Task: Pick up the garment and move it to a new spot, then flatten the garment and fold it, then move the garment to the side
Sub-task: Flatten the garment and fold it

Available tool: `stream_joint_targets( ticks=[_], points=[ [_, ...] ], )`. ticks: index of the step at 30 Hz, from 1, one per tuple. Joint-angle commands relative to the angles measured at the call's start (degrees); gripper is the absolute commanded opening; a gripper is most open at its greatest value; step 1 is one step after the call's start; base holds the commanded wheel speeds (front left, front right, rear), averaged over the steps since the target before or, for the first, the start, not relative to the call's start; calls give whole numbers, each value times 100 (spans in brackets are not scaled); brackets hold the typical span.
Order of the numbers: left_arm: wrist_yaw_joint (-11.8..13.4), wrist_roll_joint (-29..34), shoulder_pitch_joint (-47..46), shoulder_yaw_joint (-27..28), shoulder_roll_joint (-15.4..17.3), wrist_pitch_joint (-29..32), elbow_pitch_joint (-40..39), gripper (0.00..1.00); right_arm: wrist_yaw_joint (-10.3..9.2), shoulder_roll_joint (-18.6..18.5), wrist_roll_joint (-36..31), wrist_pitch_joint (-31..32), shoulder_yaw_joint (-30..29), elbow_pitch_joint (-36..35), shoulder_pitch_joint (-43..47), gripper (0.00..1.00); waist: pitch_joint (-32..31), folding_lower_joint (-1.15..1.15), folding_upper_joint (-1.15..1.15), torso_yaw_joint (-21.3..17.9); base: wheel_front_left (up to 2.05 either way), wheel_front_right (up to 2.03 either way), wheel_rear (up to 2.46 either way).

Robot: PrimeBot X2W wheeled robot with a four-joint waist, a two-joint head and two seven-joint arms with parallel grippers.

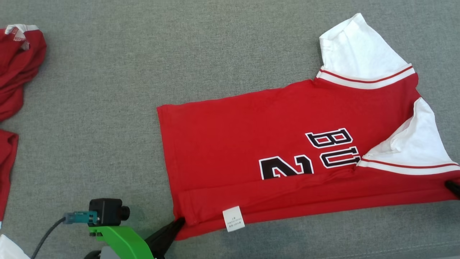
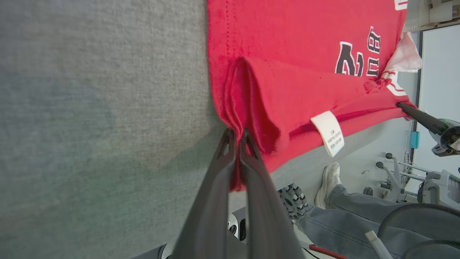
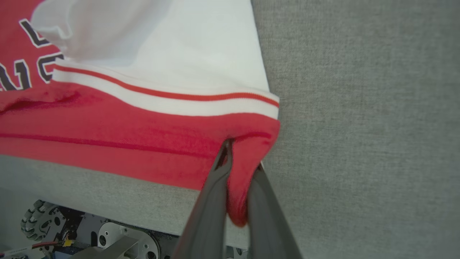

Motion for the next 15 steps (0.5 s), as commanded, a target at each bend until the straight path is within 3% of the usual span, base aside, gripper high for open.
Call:
stream_joint_targets(
  ticks=[1, 2, 3, 10, 15],
  points=[
    [-8, 14, 89, -40, -56, -71, 127, 0, -14, 99, -124, -42, 29, 58, 10, 23, 39, 0, 0, -5, 0, 0, 0],
    [-7, 72, 100, -69, -113, -144, 228, 24, -13, 165, -206, -48, 67, 88, -12, 66, 54, 0, 0, -6, 0, 0, 0],
    [-3, 143, 90, -96, -165, -240, 307, 100, -13, 229, -288, -35, 94, 121, -41, 100, 69, 0, 0, -9, 0, 0, 0],
    [-32, 573, -187, -60, -464, -953, 303, 100, -11, 354, -657, -103, -239, -12, -150, 100, 20, 0, 0, 3, 0, 0, 0],
    [206, 755, -653, 255, -531, -1190, 100, 100, -10, 170, -856, -40, -899, -606, -499, 100, 94, 0, 0, 17, 0, 0, 0]
  ],
)
